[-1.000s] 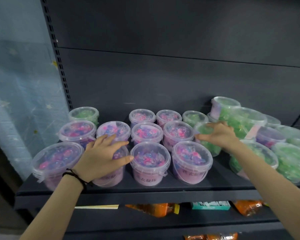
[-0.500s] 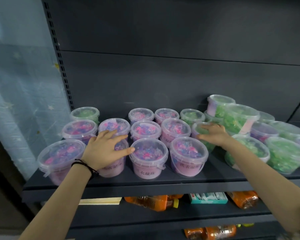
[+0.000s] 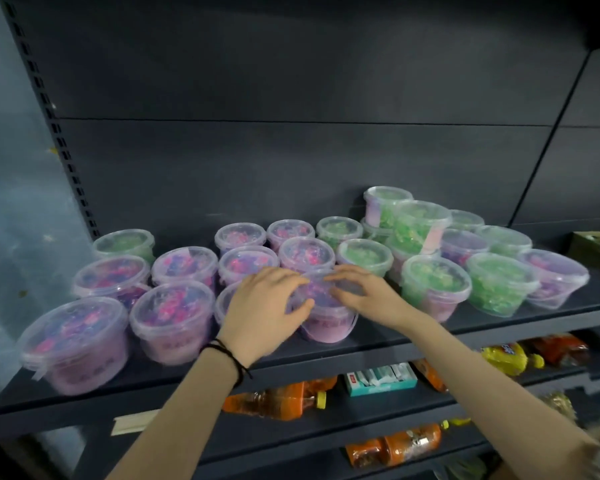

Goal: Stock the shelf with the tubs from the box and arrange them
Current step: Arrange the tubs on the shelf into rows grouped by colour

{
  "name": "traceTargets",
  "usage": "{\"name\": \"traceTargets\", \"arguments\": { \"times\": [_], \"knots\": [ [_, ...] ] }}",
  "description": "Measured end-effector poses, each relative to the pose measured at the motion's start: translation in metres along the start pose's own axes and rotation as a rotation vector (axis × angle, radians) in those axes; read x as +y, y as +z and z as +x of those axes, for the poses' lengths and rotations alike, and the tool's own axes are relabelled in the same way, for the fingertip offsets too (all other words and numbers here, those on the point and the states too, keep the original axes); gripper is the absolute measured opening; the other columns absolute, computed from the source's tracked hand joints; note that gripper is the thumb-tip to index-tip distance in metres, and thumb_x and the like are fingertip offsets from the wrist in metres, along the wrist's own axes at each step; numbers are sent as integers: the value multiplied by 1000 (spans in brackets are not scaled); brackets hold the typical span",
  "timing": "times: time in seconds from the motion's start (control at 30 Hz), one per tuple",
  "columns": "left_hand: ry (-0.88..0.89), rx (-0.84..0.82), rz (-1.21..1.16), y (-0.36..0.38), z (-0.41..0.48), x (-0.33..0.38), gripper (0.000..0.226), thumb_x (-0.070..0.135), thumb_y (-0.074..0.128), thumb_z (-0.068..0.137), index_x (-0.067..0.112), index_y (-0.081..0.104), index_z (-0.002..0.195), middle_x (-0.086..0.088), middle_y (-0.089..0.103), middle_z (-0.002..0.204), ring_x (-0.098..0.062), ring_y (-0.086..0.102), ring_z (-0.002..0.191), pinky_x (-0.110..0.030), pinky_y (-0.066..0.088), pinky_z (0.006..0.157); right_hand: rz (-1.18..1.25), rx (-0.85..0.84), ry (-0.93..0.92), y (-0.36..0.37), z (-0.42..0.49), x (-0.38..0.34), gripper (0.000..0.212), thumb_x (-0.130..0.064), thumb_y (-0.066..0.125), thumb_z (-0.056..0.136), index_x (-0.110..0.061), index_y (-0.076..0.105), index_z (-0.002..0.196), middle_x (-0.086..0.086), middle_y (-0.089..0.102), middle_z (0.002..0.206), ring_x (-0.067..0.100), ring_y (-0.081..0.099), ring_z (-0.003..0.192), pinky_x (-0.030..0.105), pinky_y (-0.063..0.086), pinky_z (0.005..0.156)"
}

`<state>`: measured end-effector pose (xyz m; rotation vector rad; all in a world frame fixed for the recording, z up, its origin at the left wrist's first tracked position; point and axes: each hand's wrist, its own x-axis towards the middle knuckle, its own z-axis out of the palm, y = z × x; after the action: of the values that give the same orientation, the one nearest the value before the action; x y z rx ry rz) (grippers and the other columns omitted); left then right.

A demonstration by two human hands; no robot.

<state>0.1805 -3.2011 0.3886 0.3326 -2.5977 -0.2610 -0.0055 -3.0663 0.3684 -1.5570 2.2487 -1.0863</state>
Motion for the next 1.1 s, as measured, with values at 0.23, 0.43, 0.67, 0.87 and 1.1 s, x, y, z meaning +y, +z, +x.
{"name": "traceTargets", "arguments": {
  "times": [0.23, 0.43, 0.67, 0.87, 1.1],
  "knots": [
    [23, 45, -9, 46, 37, 58, 37, 47, 43, 81, 28, 65, 104, 8, 68, 101, -17, 61, 96, -31, 49, 79, 402, 222, 3, -61, -18, 2, 25, -3, 55, 94, -20, 66, 109, -5, 67, 115, -3, 60, 103, 14, 45, 91],
    [-94, 79, 223, 79, 52, 73, 28, 47, 44, 75, 28, 64, 80, 6, 63, 81, -22, 61, 76, -33, 48, 63, -168, 435, 132, -138, -64, 76, 19, -15, 67, 87, -17, 70, 105, 0, 67, 107, 10, 60, 96, 19, 40, 82],
    [-160, 226, 226, 93, 50, 81, 26, 43, 45, 77, 27, 64, 86, 7, 61, 83, -20, 59, 79, -36, 46, 69, -370, 309, 320, -199, -69, 155, 38, -25, 67, 85, -13, 62, 121, 9, 56, 129, 30, 52, 119, 36, 41, 96],
    [-238, 274, 269, 96, 54, 87, 25, 42, 50, 72, 28, 66, 84, 4, 63, 84, -25, 59, 80, -36, 42, 70, -337, 9, 446, -228, -7, 176, 80, -53, 68, 80, -16, 39, 144, 9, 37, 151, 27, 32, 140, 38, 31, 109],
    [-281, 229, 249, 95, 53, 89, 32, 51, 45, 77, 30, 66, 89, 7, 61, 90, -22, 56, 85, -36, 42, 73, -491, -156, 560, -221, 44, 209, 127, -86, 56, 33, -36, 27, 146, 7, 27, 156, 36, 15, 145, 51, 16, 115]
  ]
}}
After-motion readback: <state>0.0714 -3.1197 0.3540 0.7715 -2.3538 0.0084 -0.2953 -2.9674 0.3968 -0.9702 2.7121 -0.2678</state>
